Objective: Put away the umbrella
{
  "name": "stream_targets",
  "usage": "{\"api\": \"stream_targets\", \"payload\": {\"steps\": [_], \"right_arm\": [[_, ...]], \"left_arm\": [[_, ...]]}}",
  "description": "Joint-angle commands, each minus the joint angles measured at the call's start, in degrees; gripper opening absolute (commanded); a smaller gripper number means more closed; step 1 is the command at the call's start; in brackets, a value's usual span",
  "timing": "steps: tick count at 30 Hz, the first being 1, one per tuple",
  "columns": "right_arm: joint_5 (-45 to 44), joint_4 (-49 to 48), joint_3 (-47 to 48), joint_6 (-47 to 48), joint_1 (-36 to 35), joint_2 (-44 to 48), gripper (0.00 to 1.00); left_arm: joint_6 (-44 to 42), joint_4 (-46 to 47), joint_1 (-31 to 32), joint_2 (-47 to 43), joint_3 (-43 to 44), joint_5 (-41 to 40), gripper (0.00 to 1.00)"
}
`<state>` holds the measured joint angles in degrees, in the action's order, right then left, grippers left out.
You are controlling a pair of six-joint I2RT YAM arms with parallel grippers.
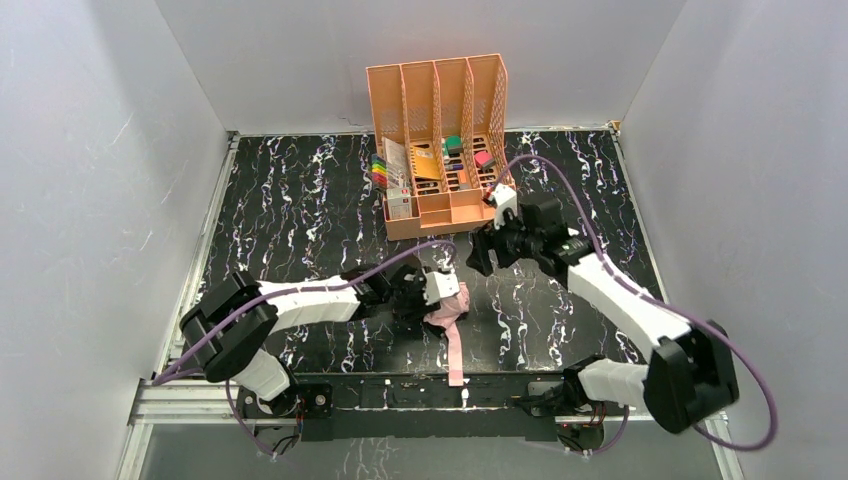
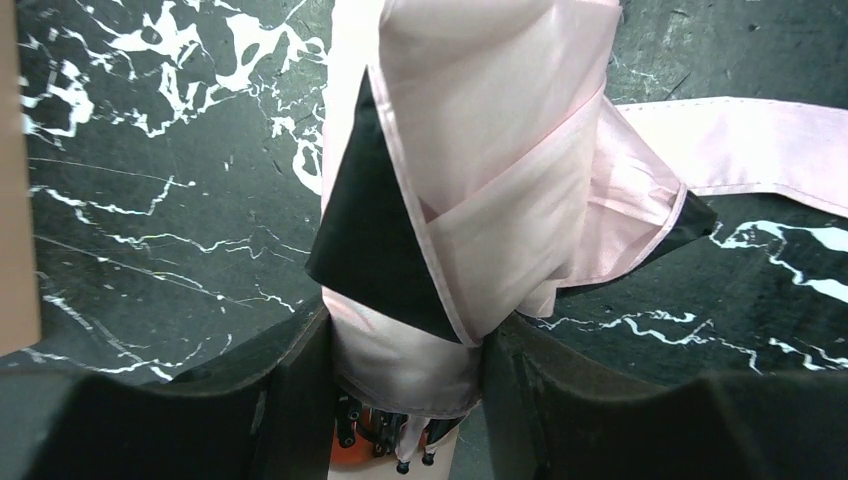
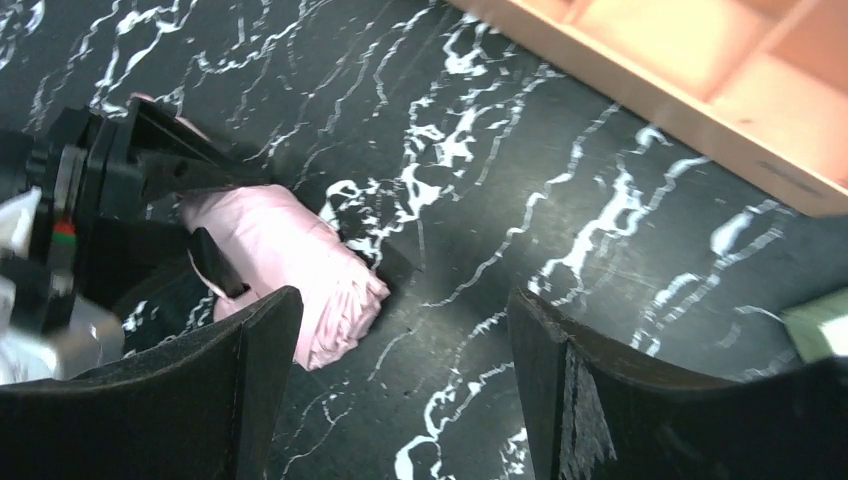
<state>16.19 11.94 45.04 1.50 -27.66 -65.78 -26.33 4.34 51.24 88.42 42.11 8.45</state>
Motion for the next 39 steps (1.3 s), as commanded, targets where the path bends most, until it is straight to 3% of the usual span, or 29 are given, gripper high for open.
{"api": "stream_targets", "payload": {"steps": [1, 7, 11, 22, 34, 36, 39], "right_arm": [[11.9, 4.6, 9.2, 2.7, 0.4, -7.5, 0.83], [20.3, 12.3, 15.5, 8.3, 0.4, -18.4, 0.83], [19.8, 16.9, 17.2, 11.4, -0.2, -22.9, 0.82], [19.7, 29.0, 24.3, 19.6, -5.1, -30.5, 0.84], [14.1, 32.2, 25.1, 20.4, -11.2, -37.8, 0.84], [12.4, 31.9, 24.0, 19.9, -12.0, -38.2, 0.78], [8.0, 30.3, 22.4, 17.8, -12.4, -38.2, 0.52]], "left_arm": [[-5.0, -1.8, 4.0, 2.0, -5.2, -17.8, 0.00], [-9.0, 3.5, 11.1, 4.1, -8.5, -29.1, 0.00], [-11.6, 7.0, 13.9, 5.1, -10.3, -33.9, 0.00], [-14.2, 9.5, 15.8, 4.9, -12.2, -34.9, 0.00], [-15.5, 10.0, 16.8, 3.6, -13.2, -34.5, 0.00], [-15.0, 9.7, 16.8, 4.0, -12.9, -34.4, 0.00], [-14.0, 9.5, 16.8, 3.4, -12.8, -34.4, 0.00]]}}
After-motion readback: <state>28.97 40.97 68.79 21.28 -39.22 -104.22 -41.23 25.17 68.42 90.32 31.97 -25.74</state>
